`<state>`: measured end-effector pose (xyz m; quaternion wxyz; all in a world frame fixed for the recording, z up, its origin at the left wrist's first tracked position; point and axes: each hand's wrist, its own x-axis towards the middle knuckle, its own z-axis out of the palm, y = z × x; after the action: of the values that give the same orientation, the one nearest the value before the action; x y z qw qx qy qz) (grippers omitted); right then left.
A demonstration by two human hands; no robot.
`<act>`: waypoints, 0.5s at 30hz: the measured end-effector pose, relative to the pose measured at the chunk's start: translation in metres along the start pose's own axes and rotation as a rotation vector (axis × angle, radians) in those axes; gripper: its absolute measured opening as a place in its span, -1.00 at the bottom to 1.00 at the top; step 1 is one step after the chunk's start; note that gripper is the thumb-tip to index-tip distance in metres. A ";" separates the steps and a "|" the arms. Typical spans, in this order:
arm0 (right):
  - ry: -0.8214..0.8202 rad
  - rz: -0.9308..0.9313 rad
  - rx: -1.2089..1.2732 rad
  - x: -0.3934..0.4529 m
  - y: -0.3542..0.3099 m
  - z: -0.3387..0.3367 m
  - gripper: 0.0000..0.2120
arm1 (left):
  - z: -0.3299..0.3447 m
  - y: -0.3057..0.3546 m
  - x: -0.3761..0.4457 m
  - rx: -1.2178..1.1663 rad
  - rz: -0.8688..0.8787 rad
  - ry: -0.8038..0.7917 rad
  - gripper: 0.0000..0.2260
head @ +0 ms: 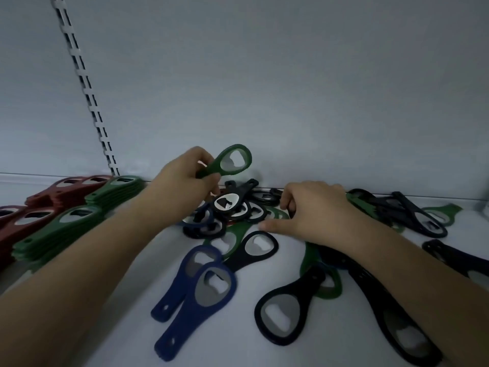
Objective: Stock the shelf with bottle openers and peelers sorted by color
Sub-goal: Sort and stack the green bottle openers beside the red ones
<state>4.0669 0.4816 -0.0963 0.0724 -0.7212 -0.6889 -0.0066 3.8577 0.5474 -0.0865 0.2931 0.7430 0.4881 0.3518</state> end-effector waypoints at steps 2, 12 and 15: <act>-0.028 0.060 0.088 0.000 -0.005 -0.002 -0.36 | 0.013 -0.004 0.001 -0.054 -0.046 -0.001 -0.98; -0.067 -0.059 0.173 0.003 -0.005 -0.006 -0.43 | 0.024 -0.012 0.006 -0.050 -0.060 -0.004 -0.94; -0.059 -0.210 0.212 0.004 0.003 -0.008 -0.50 | 0.023 -0.012 0.005 -0.100 -0.082 -0.005 -0.91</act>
<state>4.0706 0.4845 -0.0881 0.1265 -0.6332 -0.7594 0.0798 3.8715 0.5543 -0.1074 0.3454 0.7076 0.4991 0.3618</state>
